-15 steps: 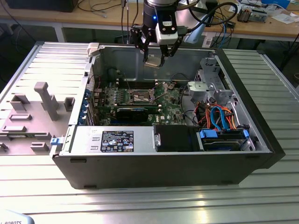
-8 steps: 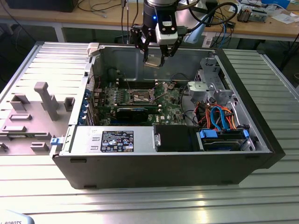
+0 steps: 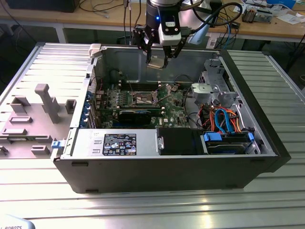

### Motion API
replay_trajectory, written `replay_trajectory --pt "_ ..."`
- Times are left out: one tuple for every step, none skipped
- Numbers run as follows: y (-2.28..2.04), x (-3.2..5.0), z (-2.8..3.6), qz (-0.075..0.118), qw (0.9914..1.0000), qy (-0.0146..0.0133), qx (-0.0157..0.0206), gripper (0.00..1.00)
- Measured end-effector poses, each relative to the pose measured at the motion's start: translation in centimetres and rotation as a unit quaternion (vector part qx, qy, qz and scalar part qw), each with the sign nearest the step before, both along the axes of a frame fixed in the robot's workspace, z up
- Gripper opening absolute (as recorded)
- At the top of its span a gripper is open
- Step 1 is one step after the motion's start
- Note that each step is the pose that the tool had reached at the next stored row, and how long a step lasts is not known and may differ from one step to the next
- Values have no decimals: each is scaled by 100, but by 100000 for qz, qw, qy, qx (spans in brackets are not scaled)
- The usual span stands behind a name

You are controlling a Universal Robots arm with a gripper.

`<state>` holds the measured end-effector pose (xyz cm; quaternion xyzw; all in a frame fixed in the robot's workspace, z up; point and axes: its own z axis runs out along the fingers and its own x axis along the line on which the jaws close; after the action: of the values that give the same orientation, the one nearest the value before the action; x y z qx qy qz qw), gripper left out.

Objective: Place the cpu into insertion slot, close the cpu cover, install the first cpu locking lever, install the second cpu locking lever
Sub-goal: 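Place the cpu into insertion slot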

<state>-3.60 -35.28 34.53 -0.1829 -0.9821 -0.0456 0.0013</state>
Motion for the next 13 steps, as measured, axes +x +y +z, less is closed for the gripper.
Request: replay_trajectory --pt "0 0 0 -104 100000 0 -3 54" --pt "0 0 0 -115 100000 4 -6 54" --pt "0 0 0 -133 100000 0 -4 54" --pt "0 0 -1 -161 100000 0 -2 54" --pt "0 0 -1 -195 100000 0 -2 54" --pt "0 0 -1 -215 100000 -1 -2 54" --pt "0 0 -1 -231 100000 -3 -1 54" --pt "0 0 -1 -244 100000 1 -1 54" --pt "0 0 -1 -258 100000 2 1 54" --pt "0 0 -2 -277 100000 0 1 54" --pt "0 0 -2 -323 99999 -1 2 54" --pt "0 0 -3 -383 99999 0 -1 54" --pt "0 0 -3 -420 99999 0 -1 54"
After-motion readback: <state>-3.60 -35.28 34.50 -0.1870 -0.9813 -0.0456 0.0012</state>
